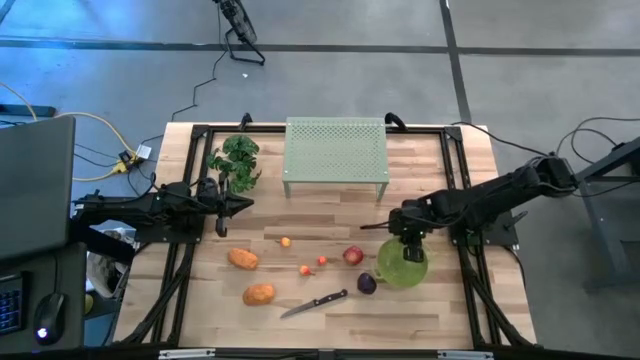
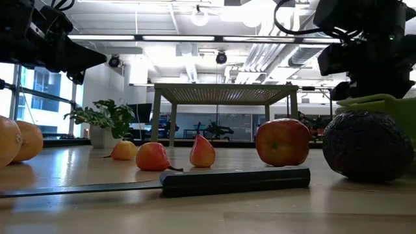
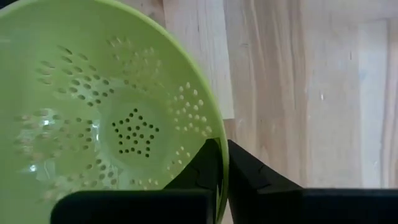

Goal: Pick & Place Fruit
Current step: Put the strainer bowl on the shelf

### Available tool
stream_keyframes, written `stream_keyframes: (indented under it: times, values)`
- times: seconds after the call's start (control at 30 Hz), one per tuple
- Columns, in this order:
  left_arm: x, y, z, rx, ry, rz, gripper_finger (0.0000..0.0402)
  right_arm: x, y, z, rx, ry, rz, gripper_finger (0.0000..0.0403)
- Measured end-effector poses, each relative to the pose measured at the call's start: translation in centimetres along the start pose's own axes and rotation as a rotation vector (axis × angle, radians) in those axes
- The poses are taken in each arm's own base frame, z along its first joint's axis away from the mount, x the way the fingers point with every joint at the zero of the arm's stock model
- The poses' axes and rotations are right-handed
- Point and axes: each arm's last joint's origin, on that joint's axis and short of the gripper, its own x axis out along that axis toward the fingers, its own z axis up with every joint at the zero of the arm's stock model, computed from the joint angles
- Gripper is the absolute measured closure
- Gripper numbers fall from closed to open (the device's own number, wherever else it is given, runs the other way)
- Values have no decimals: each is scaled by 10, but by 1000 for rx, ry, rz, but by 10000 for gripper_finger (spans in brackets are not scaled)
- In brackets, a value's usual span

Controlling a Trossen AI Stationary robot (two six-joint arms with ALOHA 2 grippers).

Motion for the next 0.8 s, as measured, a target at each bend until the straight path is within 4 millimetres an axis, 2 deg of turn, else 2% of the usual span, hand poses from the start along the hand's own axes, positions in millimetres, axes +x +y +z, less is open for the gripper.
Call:
stream_keyframes:
  times: [0.5,0.8]
  values:
    - [0,0,0,0,-2,3,401,-1,-9,1,219,27,42,397]
    - [0,0,1,0,-6,3,401,-6,-10,-1,253,13,39,397]
